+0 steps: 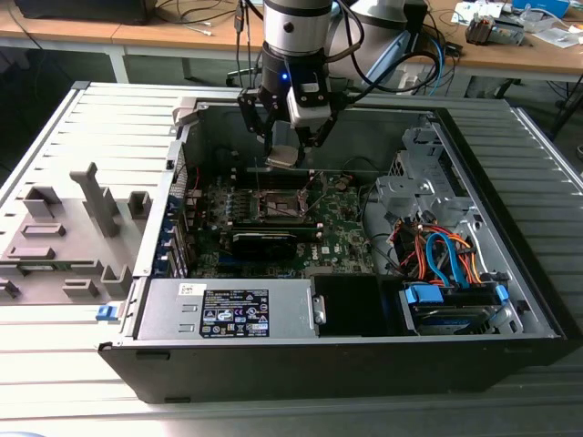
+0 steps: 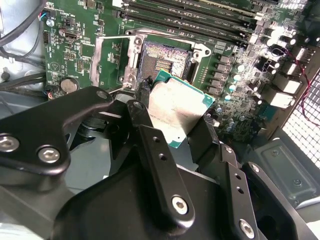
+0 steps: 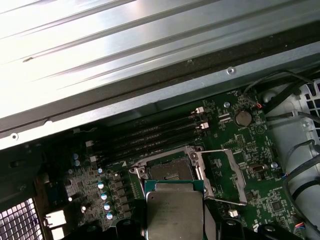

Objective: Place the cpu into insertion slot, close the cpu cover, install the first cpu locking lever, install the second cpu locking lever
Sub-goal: 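Place the cpu into insertion slot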

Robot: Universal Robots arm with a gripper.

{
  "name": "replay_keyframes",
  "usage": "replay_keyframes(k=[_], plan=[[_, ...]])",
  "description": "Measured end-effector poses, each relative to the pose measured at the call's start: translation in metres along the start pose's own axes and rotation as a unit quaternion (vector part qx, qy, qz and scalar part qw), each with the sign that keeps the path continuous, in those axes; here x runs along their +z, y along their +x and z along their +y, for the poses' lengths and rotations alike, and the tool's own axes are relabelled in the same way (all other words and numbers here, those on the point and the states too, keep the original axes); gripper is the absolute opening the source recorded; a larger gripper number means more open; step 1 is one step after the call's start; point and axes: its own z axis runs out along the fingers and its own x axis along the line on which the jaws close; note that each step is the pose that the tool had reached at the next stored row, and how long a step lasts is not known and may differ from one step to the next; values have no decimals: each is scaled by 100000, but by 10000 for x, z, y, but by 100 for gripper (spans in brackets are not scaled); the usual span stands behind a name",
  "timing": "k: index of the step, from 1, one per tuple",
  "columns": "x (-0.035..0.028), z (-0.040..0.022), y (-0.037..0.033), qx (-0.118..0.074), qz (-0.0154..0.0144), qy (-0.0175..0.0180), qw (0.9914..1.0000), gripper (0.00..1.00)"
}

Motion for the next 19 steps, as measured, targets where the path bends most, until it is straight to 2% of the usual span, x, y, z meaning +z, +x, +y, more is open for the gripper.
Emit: replay_keyframes(k=[19], plan=[[0,0,0,1282,-13,-22,99992,55]])
